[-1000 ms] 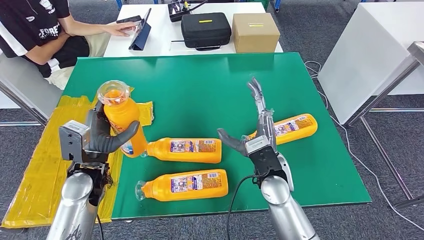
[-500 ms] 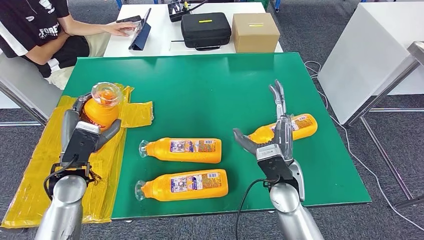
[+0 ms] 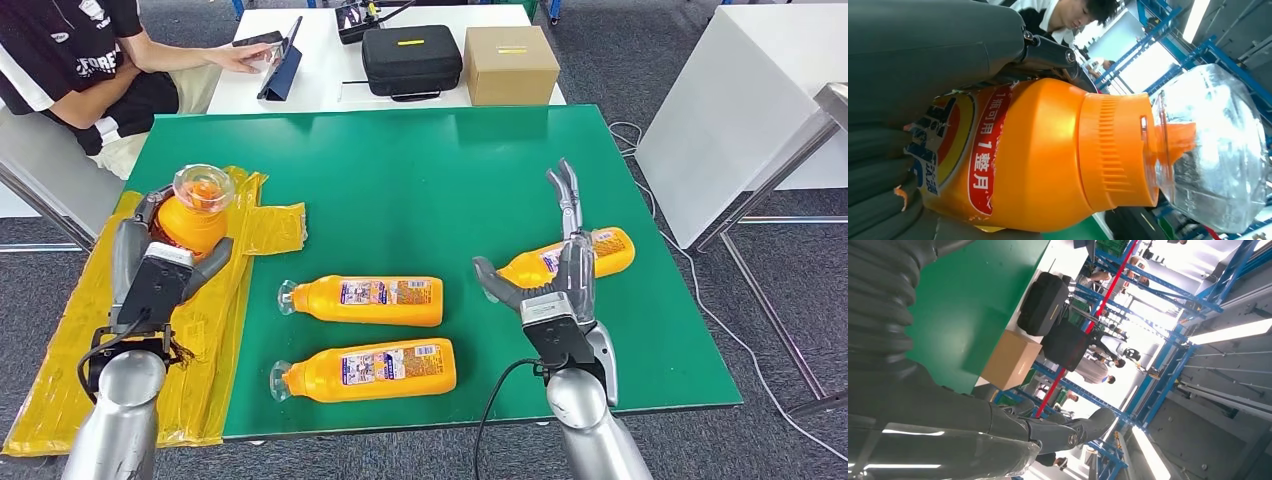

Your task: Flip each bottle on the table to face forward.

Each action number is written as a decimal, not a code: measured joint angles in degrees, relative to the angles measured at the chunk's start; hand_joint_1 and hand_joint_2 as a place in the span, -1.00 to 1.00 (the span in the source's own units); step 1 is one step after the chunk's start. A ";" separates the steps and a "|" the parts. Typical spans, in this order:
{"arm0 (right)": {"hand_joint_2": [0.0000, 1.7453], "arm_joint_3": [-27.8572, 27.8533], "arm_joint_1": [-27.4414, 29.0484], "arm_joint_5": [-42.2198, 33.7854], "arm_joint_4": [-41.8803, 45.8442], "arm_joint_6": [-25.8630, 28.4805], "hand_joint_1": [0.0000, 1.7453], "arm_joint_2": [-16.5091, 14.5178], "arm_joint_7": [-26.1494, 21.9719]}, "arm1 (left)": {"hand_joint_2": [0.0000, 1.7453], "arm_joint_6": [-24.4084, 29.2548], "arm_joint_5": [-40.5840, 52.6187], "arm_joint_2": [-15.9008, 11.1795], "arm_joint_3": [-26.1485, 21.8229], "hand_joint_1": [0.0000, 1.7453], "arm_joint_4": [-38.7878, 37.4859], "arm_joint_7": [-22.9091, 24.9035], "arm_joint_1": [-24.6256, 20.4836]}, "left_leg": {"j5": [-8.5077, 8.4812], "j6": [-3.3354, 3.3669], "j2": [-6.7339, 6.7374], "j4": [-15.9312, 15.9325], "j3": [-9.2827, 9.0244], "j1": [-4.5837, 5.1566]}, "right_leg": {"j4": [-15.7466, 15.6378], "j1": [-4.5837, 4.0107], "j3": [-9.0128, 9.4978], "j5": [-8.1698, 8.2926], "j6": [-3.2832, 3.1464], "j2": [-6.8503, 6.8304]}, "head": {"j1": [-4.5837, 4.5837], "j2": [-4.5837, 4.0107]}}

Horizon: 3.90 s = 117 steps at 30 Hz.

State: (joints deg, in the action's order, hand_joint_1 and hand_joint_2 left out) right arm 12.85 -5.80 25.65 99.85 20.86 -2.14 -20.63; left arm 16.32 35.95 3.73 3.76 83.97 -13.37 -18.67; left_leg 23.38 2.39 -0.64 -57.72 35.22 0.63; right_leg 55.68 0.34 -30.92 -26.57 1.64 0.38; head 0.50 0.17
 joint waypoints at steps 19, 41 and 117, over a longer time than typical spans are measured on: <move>1.00 0.18 2.00 4.68 0.06 0.54 -1.00 -0.68 2.03 | 1.00 10.21 35.58 -3.56 -2.13 1.00 -27.35 6.72 -3.21 | 0.00 0.00 0.01 0.00 0.01 0.00 | 0.00 0.00 -0.04 -0.01 0.00 0.00 | 0.01 0.01; 1.00 0.07 0.82 4.48 -2.28 -0.57 -1.00 -0.92 2.05 | 1.00 11.31 36.02 -4.33 -4.28 -0.29 -44.41 5.55 -9.69 | 0.00 -0.01 0.02 0.01 -0.11 -0.01 | 0.01 -0.01 0.11 0.00 -0.01 0.00 | 0.01 0.00; 1.00 -2.18 -0.20 23.84 -4.63 2.40 -1.00 1.15 9.36 | 1.00 -32.98 -22.85 -0.04 -5.15 -1.00 -2.76 -7.47 8.59 | 0.01 0.00 0.00 0.01 -0.03 0.02 | -0.02 0.01 0.03 0.00 -0.01 -0.01 | 0.00 0.00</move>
State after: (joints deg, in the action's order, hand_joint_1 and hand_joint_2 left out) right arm 10.68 -6.00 49.50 95.22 23.26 -0.99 -11.27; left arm -16.67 13.10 3.68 -1.39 81.21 -20.83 -10.08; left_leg 23.39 2.39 -0.64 -57.72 35.19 0.65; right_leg 55.66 0.36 -30.90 -26.58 1.63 0.37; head 0.50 0.17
